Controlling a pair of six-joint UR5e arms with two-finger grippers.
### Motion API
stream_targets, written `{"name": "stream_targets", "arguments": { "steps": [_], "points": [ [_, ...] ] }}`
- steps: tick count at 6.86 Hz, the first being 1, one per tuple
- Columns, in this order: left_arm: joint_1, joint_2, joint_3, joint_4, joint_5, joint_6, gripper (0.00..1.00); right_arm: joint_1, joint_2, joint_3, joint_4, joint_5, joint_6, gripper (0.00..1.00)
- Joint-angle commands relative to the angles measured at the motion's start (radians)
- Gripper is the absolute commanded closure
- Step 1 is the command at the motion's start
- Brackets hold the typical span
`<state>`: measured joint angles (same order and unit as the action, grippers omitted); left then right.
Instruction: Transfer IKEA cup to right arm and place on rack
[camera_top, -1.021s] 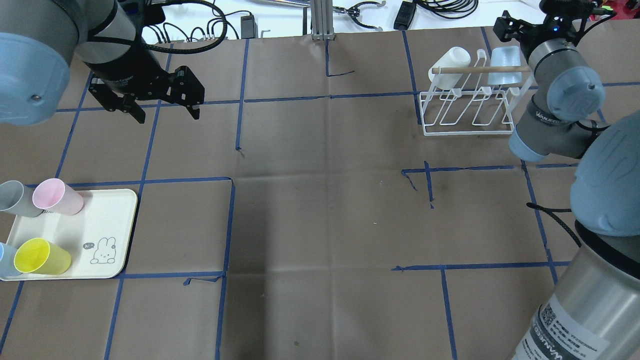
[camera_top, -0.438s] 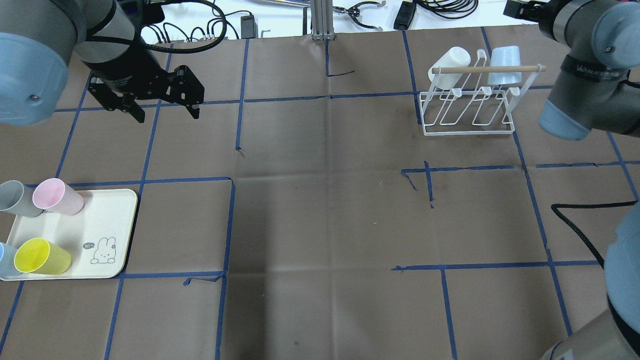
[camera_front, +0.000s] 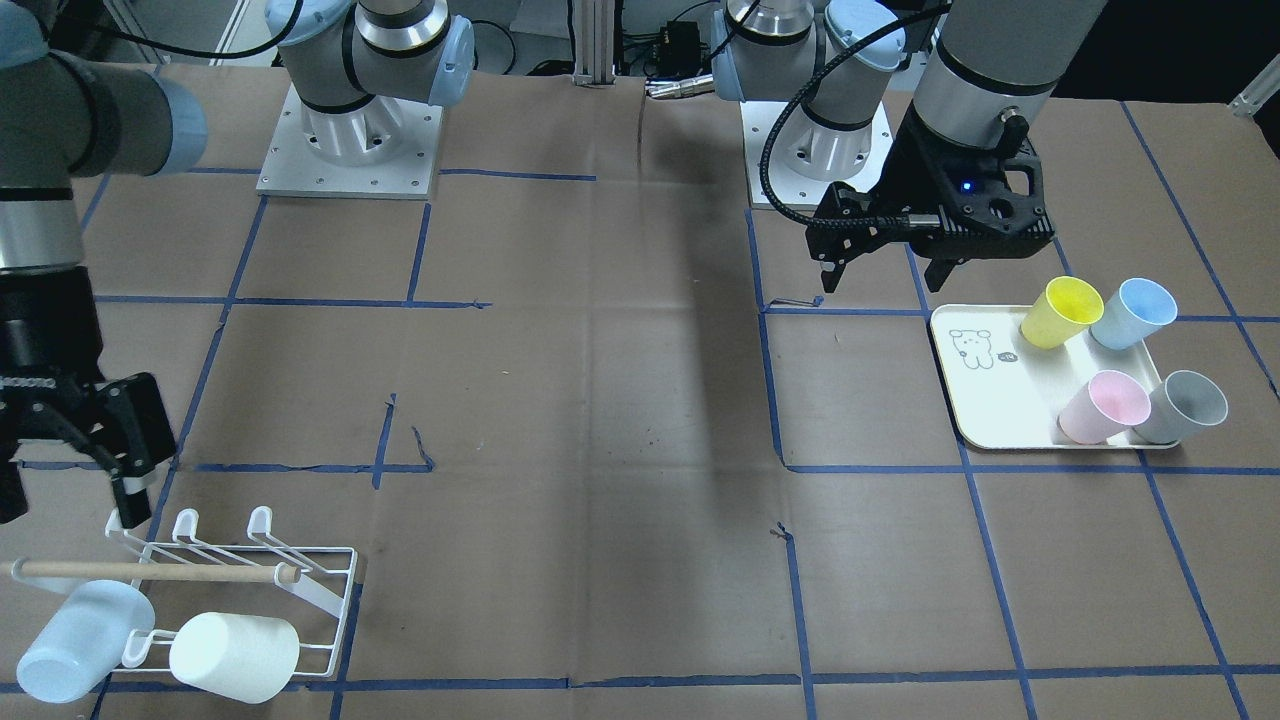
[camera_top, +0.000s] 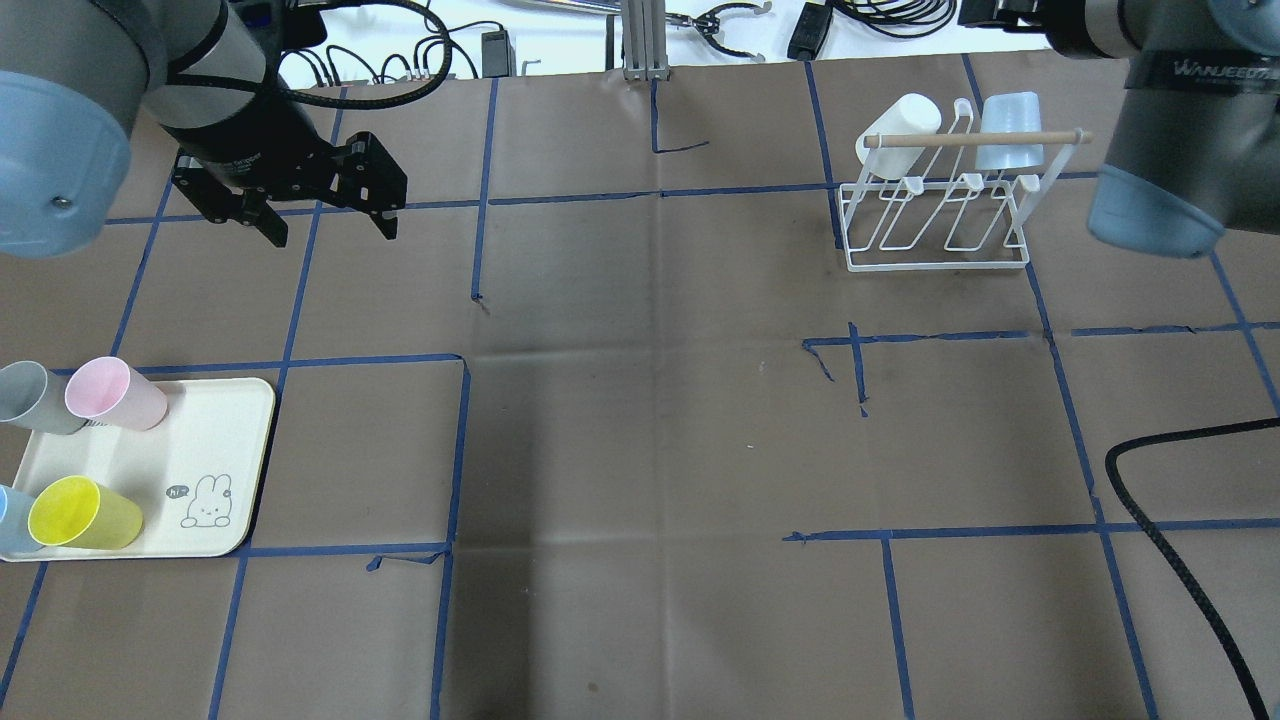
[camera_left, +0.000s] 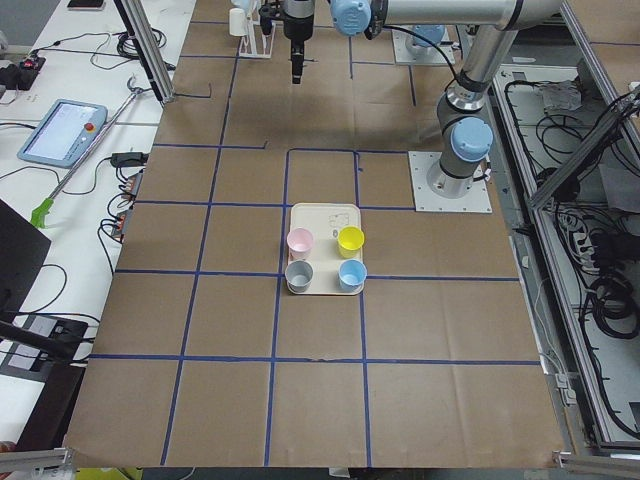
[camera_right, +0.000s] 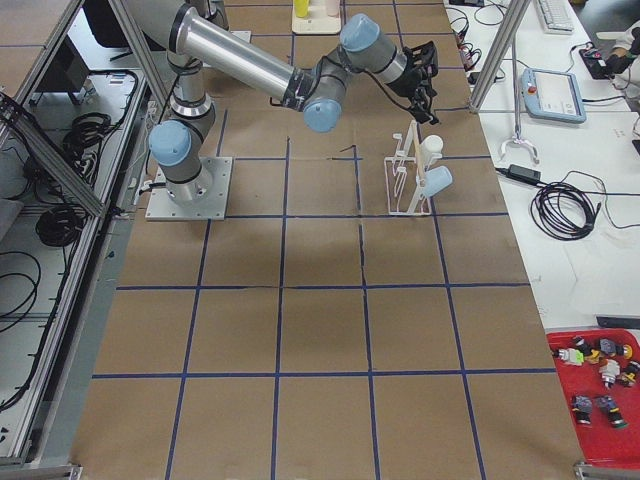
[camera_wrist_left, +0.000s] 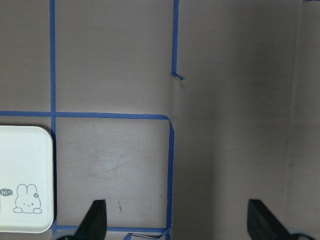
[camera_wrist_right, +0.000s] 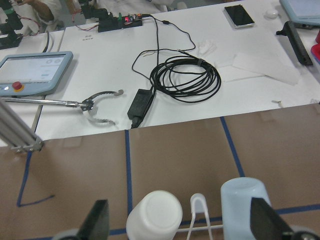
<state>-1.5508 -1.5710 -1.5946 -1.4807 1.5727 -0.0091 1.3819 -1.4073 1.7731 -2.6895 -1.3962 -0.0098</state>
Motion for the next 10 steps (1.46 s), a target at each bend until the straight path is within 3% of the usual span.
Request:
{"name": "stream_targets", "arguments": {
  "steps": [1,5,7,8,10],
  "points": [
    [0.0,-0.001,-0.001,-0.001,0.001,0.001,0.0,0.068,-0.083,-0.017,0.312,0.0,0.002,0.0],
    [0.0,-0.001,-0.001,0.0,0.001,0.001,0.0,0.072,-0.186,-0.072,1.033,0.0,0.001,0.0],
    [0.0,-0.003,-0.001,-0.001,0.001,0.001,0.0,0.12,-0.238,-0.142,1.093,-0.004,0.002,0.0],
    [0.0,-0.006,-0.001,0.0,0.001,0.001,0.0,0.17,-0.24,-0.152,1.093,-0.126,0.017,0.0],
    [0.0,-0.009,-0.001,0.0,0.001,0.001,0.0,0.239,-0.234,-0.141,1.093,-0.173,0.098,0.0]
  ]
}}
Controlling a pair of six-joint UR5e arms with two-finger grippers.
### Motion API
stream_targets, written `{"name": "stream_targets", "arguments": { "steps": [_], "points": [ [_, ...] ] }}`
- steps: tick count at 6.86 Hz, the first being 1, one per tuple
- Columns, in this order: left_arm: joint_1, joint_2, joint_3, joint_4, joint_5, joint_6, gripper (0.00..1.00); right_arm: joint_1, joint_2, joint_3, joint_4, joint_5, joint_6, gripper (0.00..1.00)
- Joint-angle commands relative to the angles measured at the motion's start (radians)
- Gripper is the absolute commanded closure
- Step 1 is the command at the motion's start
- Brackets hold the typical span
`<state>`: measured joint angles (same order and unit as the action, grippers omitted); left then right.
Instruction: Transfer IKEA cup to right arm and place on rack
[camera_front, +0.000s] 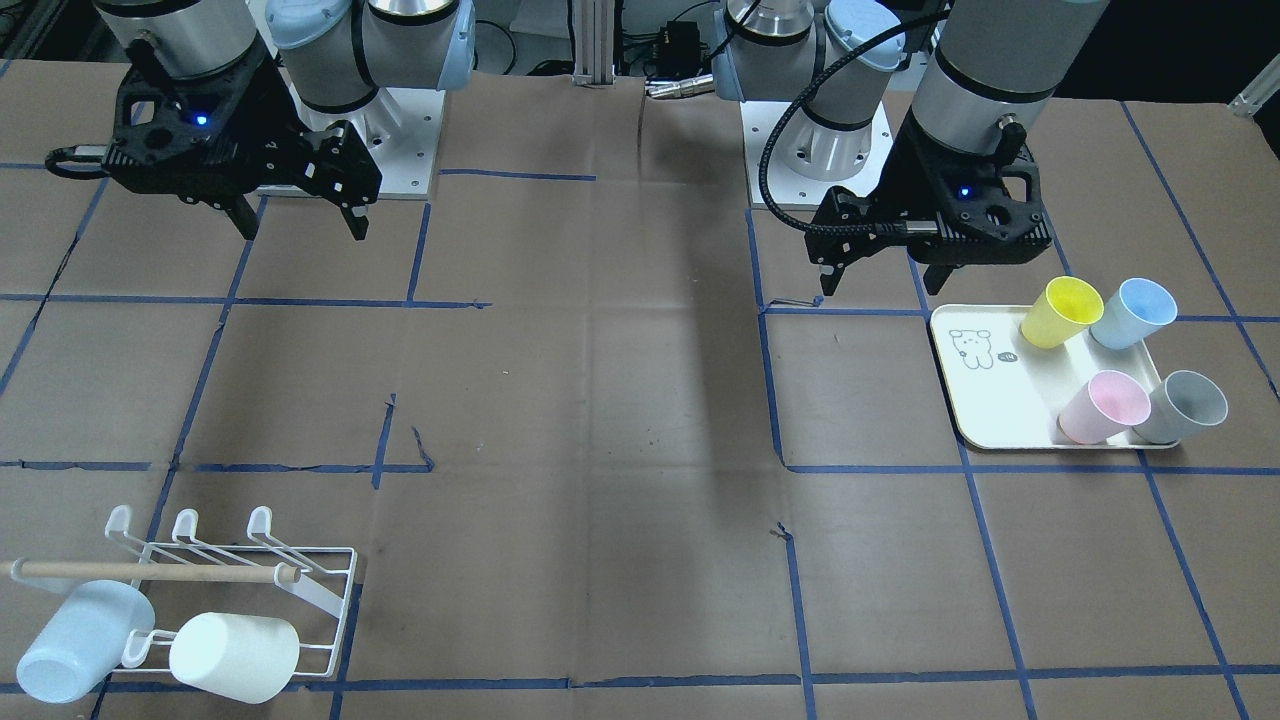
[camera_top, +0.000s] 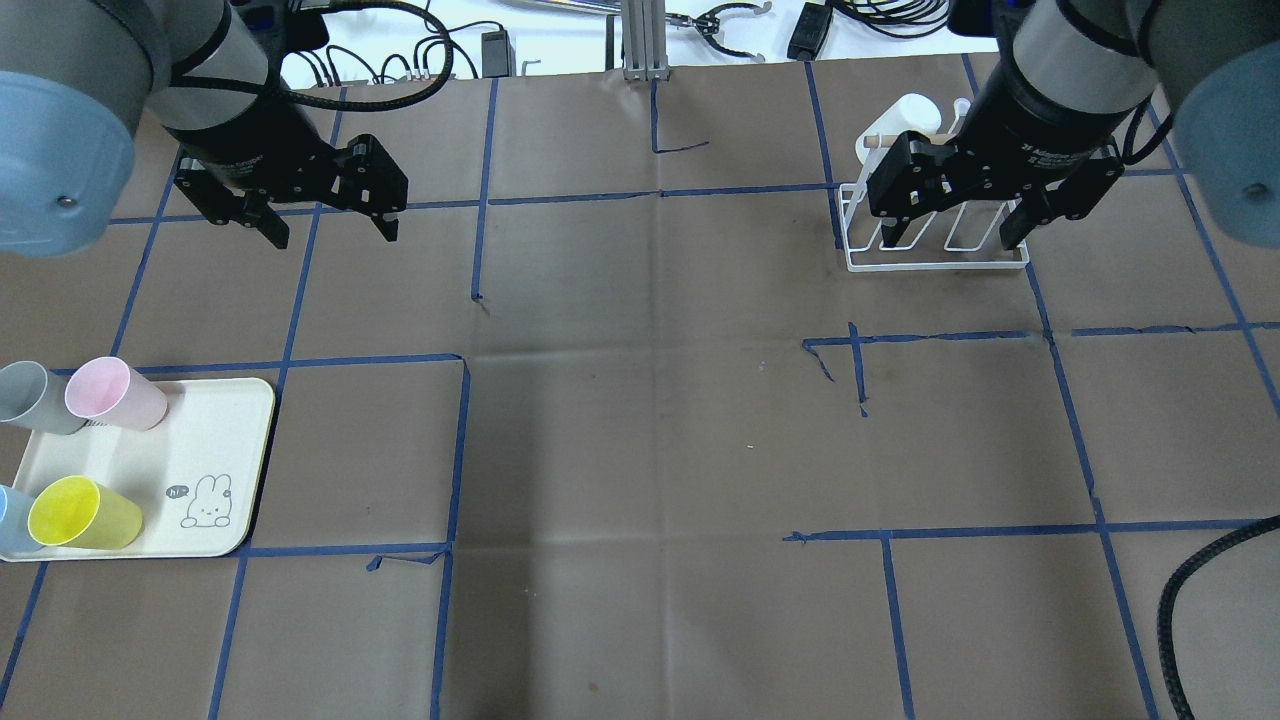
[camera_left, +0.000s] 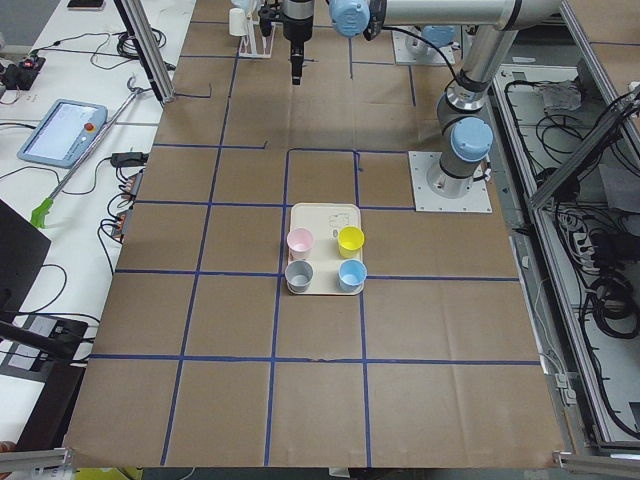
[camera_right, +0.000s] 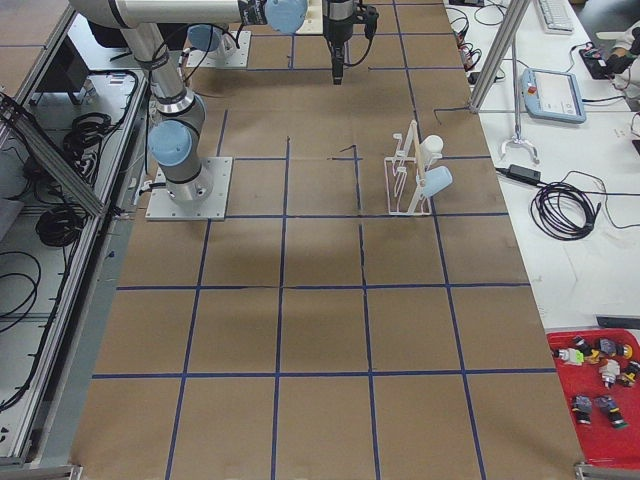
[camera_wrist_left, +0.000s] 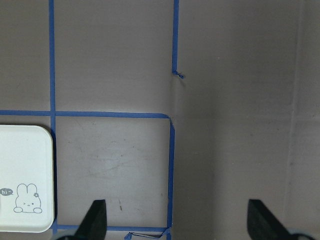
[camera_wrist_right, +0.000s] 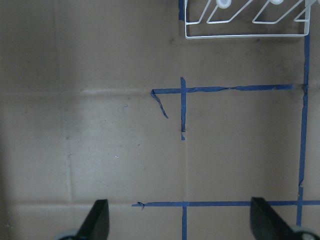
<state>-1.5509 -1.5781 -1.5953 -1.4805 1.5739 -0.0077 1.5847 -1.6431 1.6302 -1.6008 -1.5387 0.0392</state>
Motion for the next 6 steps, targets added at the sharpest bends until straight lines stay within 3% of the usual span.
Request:
{"name": "stream_targets", "arguments": {
  "steps": [1,6],
  "points": [
    [0.0,0.0,0.0,0.0,0.0,0.0,0.0,0.037,0.015,0.0,0.005,-0.032,0.062,0.0],
    [0.0,0.001,0.0,0.0,0.0,0.0,0.0,0.037,0.04,-0.007,-0.005,-0.035,0.059,0.0]
  ]
}}
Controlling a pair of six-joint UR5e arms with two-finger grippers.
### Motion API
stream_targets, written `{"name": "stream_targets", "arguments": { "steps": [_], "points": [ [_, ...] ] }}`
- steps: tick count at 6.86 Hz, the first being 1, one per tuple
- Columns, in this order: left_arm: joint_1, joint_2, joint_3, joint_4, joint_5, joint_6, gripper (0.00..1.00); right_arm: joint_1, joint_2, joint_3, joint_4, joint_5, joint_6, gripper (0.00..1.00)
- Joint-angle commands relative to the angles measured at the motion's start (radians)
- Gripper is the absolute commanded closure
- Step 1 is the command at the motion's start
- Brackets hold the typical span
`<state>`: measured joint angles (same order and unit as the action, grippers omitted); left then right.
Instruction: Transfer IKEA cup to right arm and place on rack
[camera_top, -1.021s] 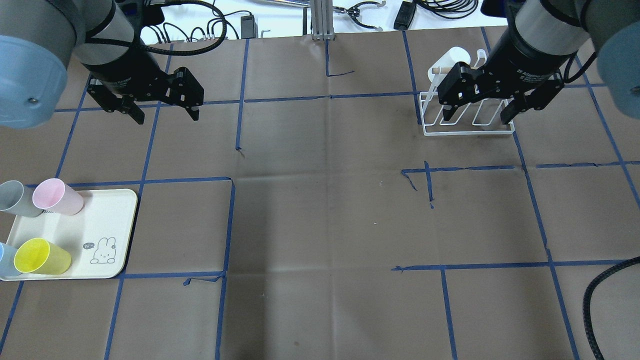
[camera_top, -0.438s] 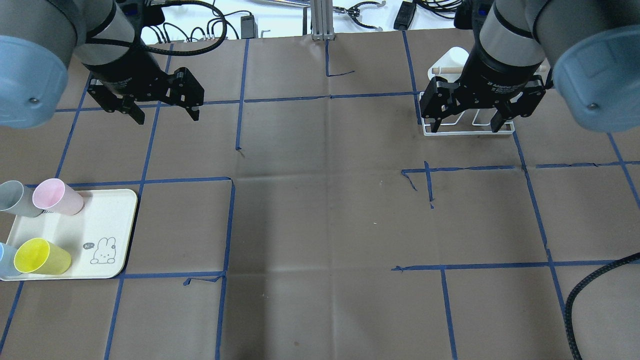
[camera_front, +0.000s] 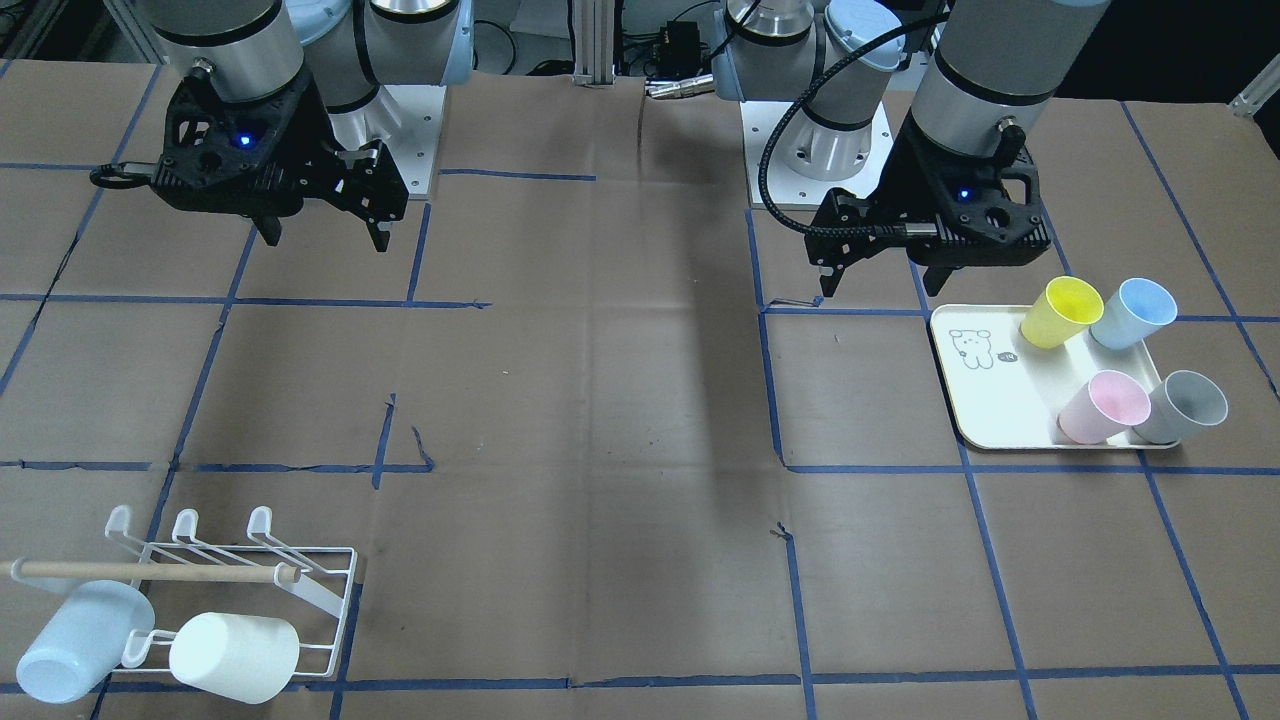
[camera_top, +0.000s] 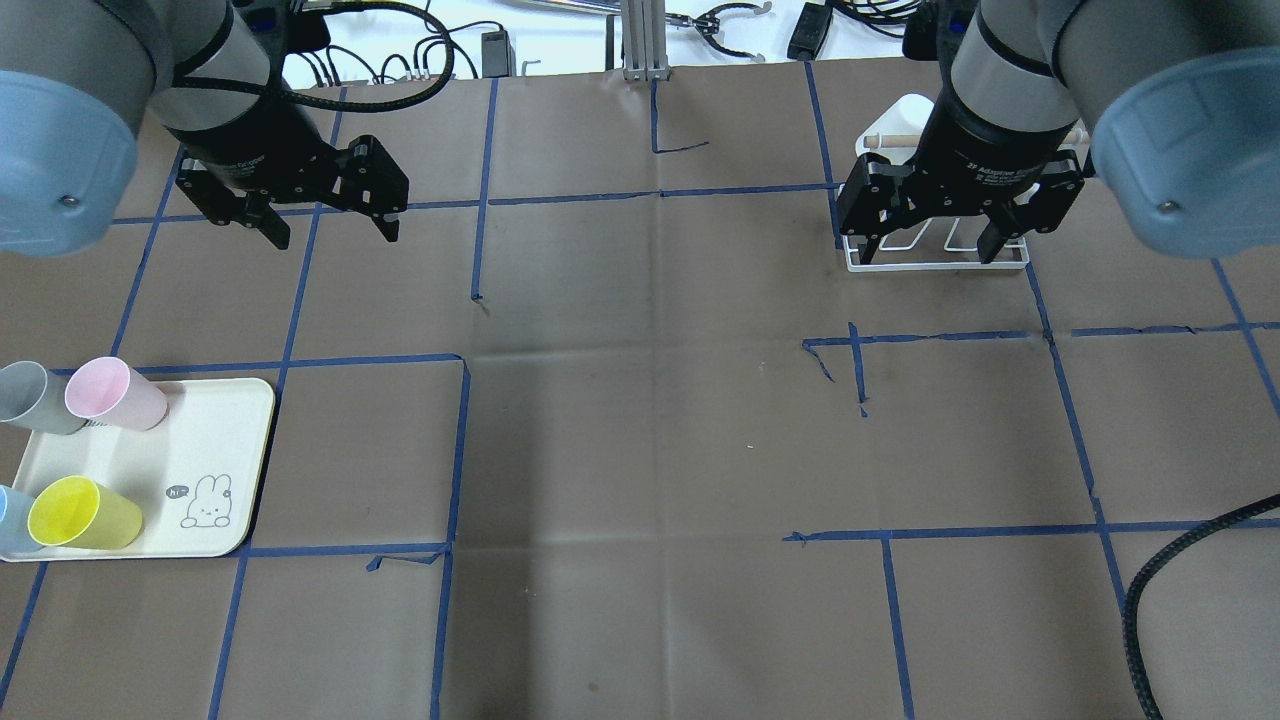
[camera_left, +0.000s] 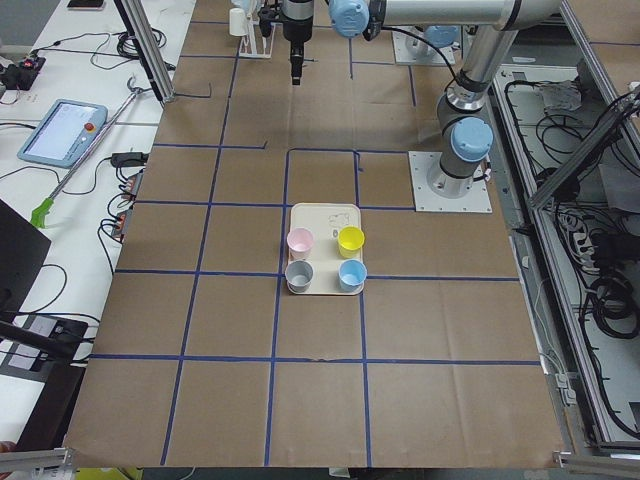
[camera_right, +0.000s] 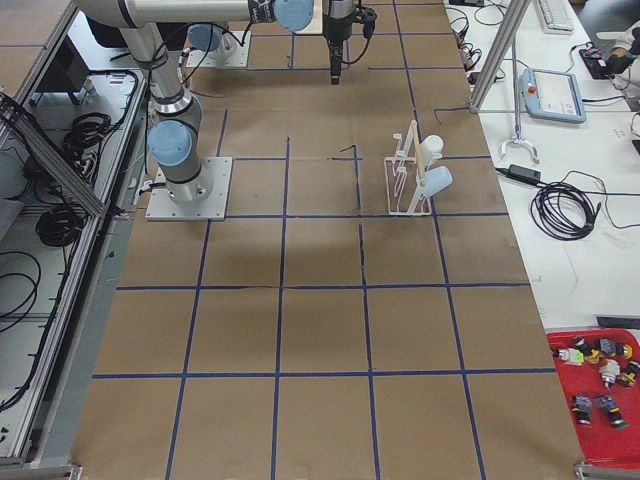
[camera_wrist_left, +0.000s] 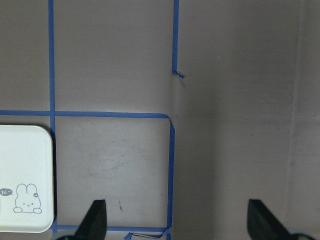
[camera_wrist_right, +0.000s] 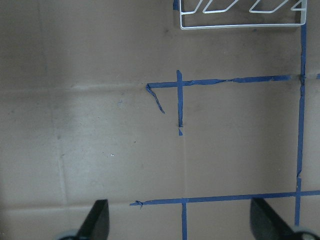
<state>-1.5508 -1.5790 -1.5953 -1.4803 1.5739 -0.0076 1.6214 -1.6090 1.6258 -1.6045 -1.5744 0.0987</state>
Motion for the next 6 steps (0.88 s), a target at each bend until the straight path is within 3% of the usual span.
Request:
{"name": "stream_targets", "arguments": {
  "steps": [1,6],
  "points": [
    [0.0,0.001,0.0,0.0,0.0,0.0,0.0,0.0,0.011,-0.004,-0.003,0.0,0.0,0.0],
    [0.0,0.002,0.0,0.0,0.0,0.0,0.0,0.0,0.021,-0.006,-0.012,0.0,-0.004,0.0]
  ]
}}
